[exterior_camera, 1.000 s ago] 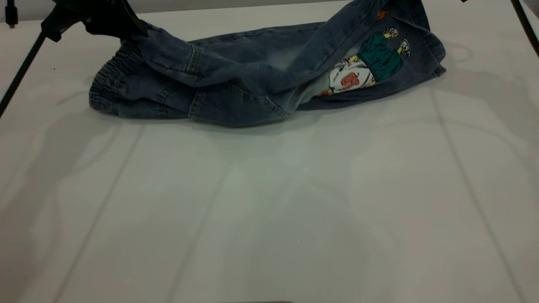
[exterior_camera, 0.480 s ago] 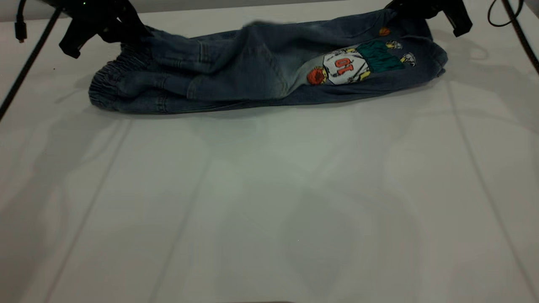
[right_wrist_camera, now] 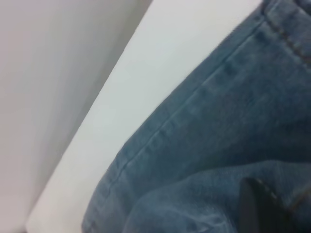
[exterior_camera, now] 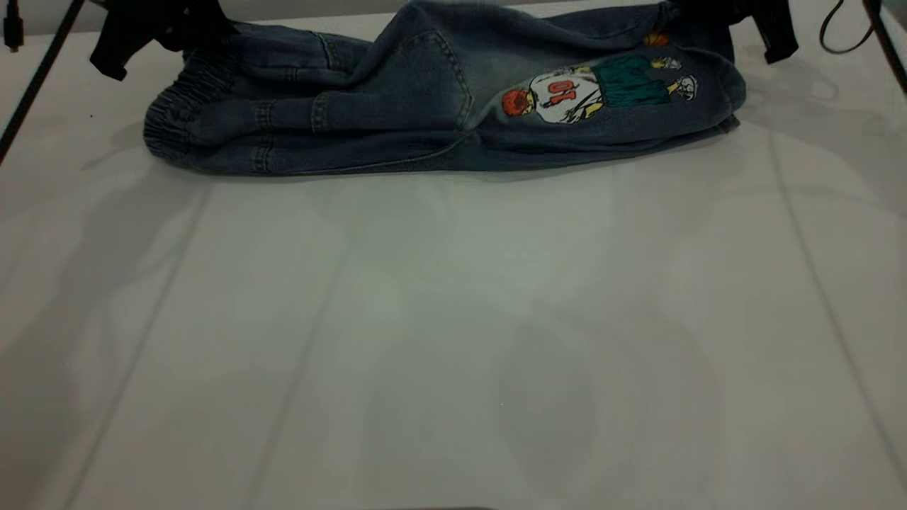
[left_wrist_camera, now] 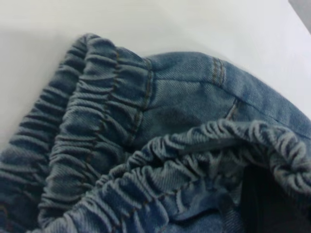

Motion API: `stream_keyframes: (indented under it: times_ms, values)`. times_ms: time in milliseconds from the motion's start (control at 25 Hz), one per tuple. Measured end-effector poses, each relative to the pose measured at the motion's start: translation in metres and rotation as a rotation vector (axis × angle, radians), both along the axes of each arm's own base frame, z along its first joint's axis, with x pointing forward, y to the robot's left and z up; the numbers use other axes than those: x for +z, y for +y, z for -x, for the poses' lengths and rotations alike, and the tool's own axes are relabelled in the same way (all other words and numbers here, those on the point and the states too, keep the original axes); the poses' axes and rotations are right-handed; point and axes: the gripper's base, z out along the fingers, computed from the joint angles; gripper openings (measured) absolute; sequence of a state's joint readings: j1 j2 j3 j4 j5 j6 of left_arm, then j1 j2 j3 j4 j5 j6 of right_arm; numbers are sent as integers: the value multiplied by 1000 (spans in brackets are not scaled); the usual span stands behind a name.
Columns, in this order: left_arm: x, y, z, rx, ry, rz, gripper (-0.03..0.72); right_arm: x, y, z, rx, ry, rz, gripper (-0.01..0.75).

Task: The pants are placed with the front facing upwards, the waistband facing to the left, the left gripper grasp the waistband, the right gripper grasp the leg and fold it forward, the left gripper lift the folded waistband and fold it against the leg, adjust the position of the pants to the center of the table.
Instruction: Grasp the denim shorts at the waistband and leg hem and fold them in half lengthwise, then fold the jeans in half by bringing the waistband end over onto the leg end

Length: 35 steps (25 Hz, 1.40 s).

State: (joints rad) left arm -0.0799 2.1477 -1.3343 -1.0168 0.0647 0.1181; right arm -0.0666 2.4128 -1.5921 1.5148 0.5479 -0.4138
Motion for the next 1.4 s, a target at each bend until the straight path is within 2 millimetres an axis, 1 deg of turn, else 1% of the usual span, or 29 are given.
stream_keyframes:
  times_ms: [160, 280, 360, 440, 480, 560, 640, 760, 840, 1040, 1120, 1200, 1320, 1400]
  values:
    - [2, 3, -2, 32, -27, -21, 73, -7, 0, -1, -25, 4, -27, 42]
    - [2, 3, -2, 39, -37, -33, 94, -6, 0, -2, -24, -22, -24, 71]
    - [2, 4, -3, 43, -39, -36, 122, -5, 0, -3, -29, -35, -28, 107]
    - [-1, 4, -3, 42, -33, -36, 172, -4, 0, -4, -26, -47, -30, 156]
    - [-4, 3, -3, 39, -24, -34, 207, -3, 1, -4, -15, -56, -28, 199]
    - [-8, 3, -3, 39, -15, -35, 296, -3, 1, -4, 2, -68, -25, 270]
    - [-10, 3, -2, 29, -8, -37, 383, -2, 2, -3, 22, -79, -20, 360]
    - [-7, 1, -4, -27, -17, -75, 496, -1, 5, -2, 73, -106, -20, 466]
    - [-3, -1, -8, -93, -28, -105, 541, 1, 7, -2, 103, -128, -25, 499]
    - [7, -12, -10, -298, -36, -157, 563, 8, 15, 0, 193, -203, -78, 520]
    - [6, -11, -8, -384, -11, -143, 563, 11, 20, 3, 259, -231, -102, 520]
    - [4, -1, -4, -434, 27, -100, 563, 13, 24, 7, 330, -253, -126, 521]
    - [2, 28, 1, -451, 77, -37, 563, 13, 28, 14, 426, -256, -127, 521]
    - [2, 50, 4, -438, 100, -15, 563, 10, 29, 18, 485, -242, -100, 521]
